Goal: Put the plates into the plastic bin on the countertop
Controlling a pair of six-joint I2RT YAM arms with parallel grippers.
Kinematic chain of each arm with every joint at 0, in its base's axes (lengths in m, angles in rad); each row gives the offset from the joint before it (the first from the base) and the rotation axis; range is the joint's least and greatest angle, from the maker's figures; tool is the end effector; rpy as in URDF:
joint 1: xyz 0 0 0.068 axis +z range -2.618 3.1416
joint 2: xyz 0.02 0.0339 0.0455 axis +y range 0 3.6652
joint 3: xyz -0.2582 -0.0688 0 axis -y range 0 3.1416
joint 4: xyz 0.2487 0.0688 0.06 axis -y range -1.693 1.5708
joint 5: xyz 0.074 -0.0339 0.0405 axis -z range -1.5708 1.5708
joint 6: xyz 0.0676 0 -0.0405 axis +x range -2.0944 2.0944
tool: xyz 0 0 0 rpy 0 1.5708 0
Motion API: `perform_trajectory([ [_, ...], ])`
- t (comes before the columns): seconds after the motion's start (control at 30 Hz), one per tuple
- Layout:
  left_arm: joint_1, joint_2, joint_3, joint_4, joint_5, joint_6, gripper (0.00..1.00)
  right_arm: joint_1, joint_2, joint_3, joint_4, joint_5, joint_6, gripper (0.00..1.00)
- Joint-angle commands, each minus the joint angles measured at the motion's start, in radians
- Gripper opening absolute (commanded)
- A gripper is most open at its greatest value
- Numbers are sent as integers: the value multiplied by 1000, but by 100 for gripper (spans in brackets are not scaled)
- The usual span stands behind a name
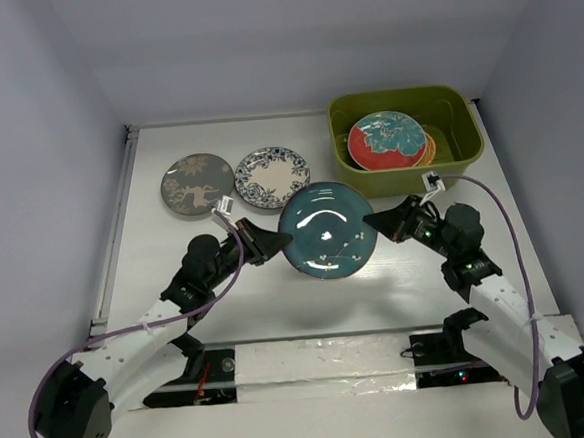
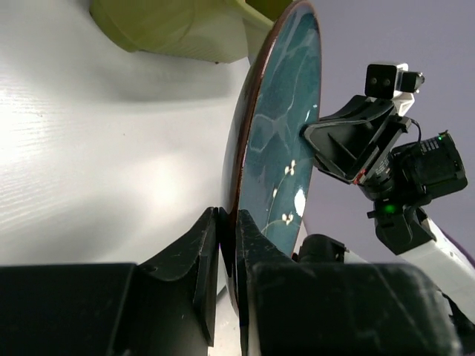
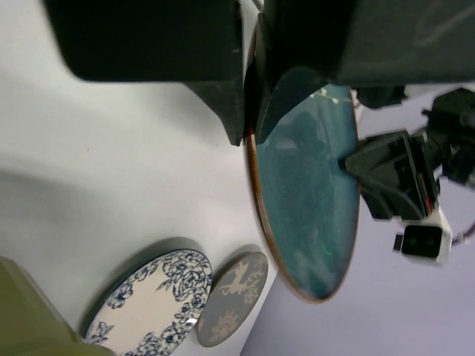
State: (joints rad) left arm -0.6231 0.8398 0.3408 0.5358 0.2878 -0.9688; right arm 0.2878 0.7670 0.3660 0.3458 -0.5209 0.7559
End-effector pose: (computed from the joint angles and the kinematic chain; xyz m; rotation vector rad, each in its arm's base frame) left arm 0.1784 -0.1518 0.2445 -0.0410 1.7344 -1.4458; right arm 0.2004 0.0944 0.2435 -0.0229 1.7638 1.2020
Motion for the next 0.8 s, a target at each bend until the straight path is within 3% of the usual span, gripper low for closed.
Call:
perform_trajectory([
  [0.0,-1,-53,93,256,40,-39,0,13,31,66,91,-19,-4,1],
  [0.1,-1,-57,113,204,16,-16,0,13,41,119,72,13,-1,0],
  [0.13,-1,-57,124,173,2,16,4,13,40,161,49,54,-3,0],
  [0.17,-1,-61,135,109,-36,31,12,13,41,192,29,74,-9,0],
  [0.2,-1,-65,145,81,-62,48,26,13,48,226,7,100,-27,0],
  [0.3,-1,-97,142,-9,-191,94,42,-25,109,373,-57,182,-59,0],
  [0.47,8,-149,133,-120,-333,140,44,-195,265,533,-30,73,-13,0],
  [0.77,42,-179,93,-257,-535,194,47,-413,584,778,-129,148,-56,0],
])
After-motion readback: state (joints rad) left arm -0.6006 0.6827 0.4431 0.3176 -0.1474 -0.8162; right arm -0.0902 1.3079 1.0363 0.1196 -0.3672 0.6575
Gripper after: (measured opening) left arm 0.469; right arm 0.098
